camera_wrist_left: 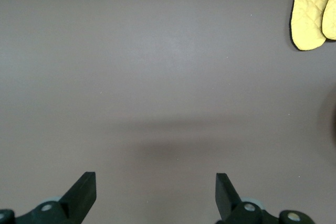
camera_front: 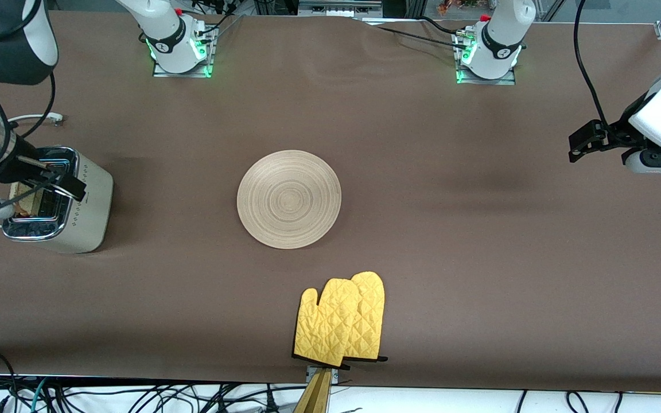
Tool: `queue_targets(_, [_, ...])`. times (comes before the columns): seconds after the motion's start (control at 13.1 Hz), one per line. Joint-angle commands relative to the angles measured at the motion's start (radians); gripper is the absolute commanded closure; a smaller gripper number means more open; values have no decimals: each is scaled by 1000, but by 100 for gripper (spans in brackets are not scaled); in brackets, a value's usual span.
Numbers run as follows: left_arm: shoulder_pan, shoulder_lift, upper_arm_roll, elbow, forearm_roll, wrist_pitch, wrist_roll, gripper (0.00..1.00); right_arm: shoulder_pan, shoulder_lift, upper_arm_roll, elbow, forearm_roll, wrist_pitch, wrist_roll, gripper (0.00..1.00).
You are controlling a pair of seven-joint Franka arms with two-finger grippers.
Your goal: Move plate and put bread in toaster
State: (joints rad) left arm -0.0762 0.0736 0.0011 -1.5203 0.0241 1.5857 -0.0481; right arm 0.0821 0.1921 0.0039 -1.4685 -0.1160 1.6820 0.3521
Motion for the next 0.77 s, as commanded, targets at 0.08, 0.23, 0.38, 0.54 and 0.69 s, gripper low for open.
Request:
queue_targets(0.08, [-7, 9, 2, 23, 33, -15, 21, 0, -21, -94, 28, -76, -2, -80, -4, 0])
queue_targets(0.23, [-7, 9, 2, 23, 33, -15, 21, 0, -21, -103, 28, -78, 10, -81, -4, 0])
queue_targets(0.38, [-7, 9, 2, 23, 33, -15, 21, 0, -27, -108, 28, -78, 57, -79, -4, 0])
queue_targets(0.54, [-7, 9, 2, 23, 33, -15, 21, 0, -38, -111, 28, -78, 114, -68, -4, 0])
queue_targets(0.69, [-7, 9, 2, 23, 33, -15, 21, 0, -39, -115, 28, -87, 142, -56, -15, 0])
